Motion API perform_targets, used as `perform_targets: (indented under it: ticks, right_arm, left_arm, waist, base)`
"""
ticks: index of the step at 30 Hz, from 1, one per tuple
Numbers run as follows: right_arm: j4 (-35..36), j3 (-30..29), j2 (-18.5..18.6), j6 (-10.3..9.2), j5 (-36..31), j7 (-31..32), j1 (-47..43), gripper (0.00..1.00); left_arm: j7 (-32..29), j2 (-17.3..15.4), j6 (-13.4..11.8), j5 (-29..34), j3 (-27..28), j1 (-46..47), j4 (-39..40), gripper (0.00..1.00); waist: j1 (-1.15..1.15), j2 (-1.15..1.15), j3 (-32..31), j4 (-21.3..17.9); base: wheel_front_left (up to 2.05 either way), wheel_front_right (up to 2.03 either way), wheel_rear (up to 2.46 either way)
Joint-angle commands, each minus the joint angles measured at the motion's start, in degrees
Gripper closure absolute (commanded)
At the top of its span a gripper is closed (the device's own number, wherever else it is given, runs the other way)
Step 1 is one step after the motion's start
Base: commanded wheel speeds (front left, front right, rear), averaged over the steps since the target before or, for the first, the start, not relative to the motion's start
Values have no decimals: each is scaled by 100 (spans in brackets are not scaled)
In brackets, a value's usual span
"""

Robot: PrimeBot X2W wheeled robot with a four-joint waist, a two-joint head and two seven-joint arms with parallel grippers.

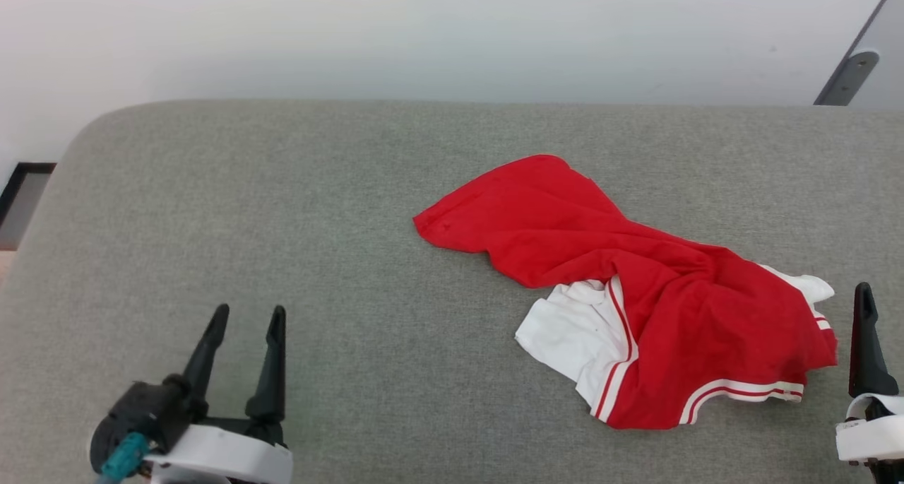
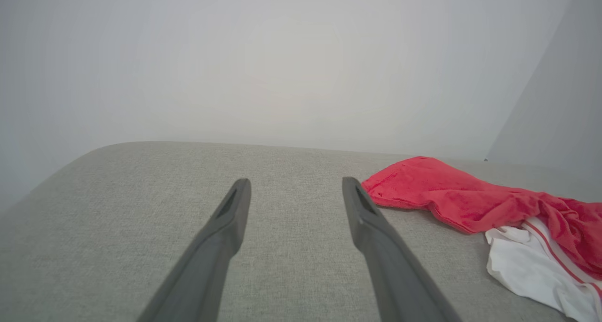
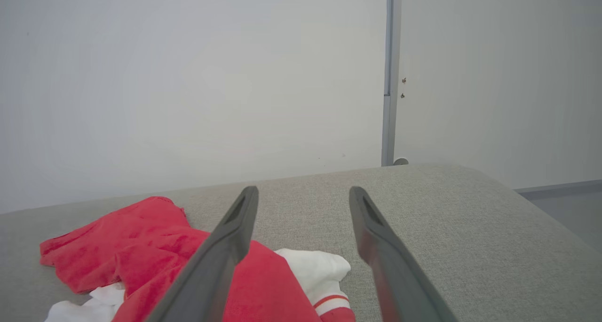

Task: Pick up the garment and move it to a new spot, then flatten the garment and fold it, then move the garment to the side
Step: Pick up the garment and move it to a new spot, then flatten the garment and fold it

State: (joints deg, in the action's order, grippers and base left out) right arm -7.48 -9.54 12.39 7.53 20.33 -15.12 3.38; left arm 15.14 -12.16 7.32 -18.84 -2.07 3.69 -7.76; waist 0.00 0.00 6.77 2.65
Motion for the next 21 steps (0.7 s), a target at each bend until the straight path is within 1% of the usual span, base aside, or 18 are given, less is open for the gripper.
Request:
perform_targets:
  ticks: [1,5,16,19,21]
  right_arm:
    - [33,12,-9,-8,42,-1,7,0]
    - [17,71,-49,-8,27,-1,-48,0]
    - [-6,128,-54,-8,29,-1,13,0]
    - [9,162,-79,-8,24,-1,44,0]
    - [28,174,-101,-8,16,-2,65,0]
  left_arm:
    - [0,63,10,72,23,-87,40,0]
    - [1,95,18,174,-86,-152,-9,0]
    - [0,28,18,58,-262,-132,-18,0]
    - [0,-24,18,-85,-479,-19,-69,0]
    - [0,-190,18,-187,-820,149,-176,0]
  waist:
    - [0,0,-20,-45]
    - [0,0,-13,-86]
    - [0,0,1,-114]
    - [0,0,47,-109]
    - [0,0,101,-105]
  base:
    - [0,0,0]
    - [0,0,0]
    - [0,0,0]
    - [0,0,0]
    - [0,0,0]
